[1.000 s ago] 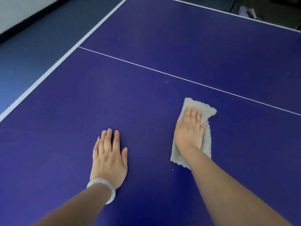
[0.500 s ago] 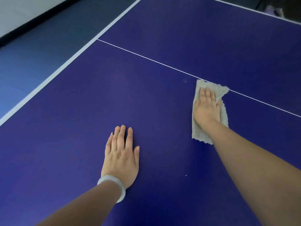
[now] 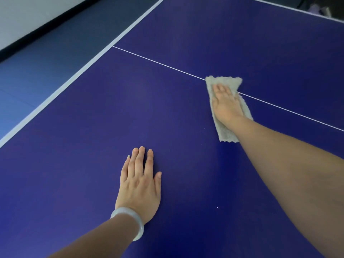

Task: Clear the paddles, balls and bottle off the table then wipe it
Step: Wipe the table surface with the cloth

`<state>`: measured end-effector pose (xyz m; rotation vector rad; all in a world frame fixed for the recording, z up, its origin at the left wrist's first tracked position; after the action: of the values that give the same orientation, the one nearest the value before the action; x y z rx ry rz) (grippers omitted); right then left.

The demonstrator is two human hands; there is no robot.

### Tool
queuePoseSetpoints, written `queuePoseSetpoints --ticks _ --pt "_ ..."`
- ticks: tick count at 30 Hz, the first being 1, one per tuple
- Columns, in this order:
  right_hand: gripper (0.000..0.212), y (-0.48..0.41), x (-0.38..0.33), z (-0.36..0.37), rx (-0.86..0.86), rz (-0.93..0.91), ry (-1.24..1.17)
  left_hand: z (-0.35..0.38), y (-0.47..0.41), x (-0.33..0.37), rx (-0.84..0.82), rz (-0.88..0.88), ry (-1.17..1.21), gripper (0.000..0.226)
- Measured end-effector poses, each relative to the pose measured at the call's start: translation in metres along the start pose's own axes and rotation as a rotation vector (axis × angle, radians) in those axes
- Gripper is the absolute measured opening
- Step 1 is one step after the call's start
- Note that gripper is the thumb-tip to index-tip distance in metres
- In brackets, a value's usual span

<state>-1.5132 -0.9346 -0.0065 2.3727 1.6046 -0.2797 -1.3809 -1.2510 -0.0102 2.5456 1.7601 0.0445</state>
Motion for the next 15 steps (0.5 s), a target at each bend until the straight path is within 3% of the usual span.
queuePoseSetpoints --ticks 4,7,9,12,13,15 --pt "0.052 0.062 -0.066 0.028 -0.155 -0.465 0.021 0.000 0.000 0.000 -0.015 -0.010 -0.004 0.065" --pt "0.049 0.124 -0.047 0.027 -0.225 -0.687 0.008 0.001 0.000 0.000 -0.032 -0.014 -0.001 0.067" --pt "0.048 0.112 0.002 0.006 -0.106 -0.541 0.021 0.000 0.000 0.001 -0.020 -0.012 0.005 0.066" --pt "0.049 0.076 0.076 -0.019 0.056 -0.041 -0.011 0.001 0.000 0.002 -0.008 -0.008 0.010 0.065" --pt "0.050 0.072 0.072 -0.019 0.073 0.016 0.005 0.001 0.000 0.001 -0.010 -0.009 0.012 0.065" --pt "0.051 0.076 0.029 -0.010 0.081 -0.083 0.035 0.002 0.000 0.000 -0.009 -0.016 0.019 0.066"
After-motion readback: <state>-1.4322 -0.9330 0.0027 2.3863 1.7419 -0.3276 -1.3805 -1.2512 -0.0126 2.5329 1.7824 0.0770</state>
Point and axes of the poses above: each hand's wrist, its own y-axis away from the middle knuckle, its own z-axis out of the palm, x = y × z, the point moved 10 cm from there along -y, towards the middle knuckle, and after that the axes turned 4 degrees about -y, right-handed, at the moved point
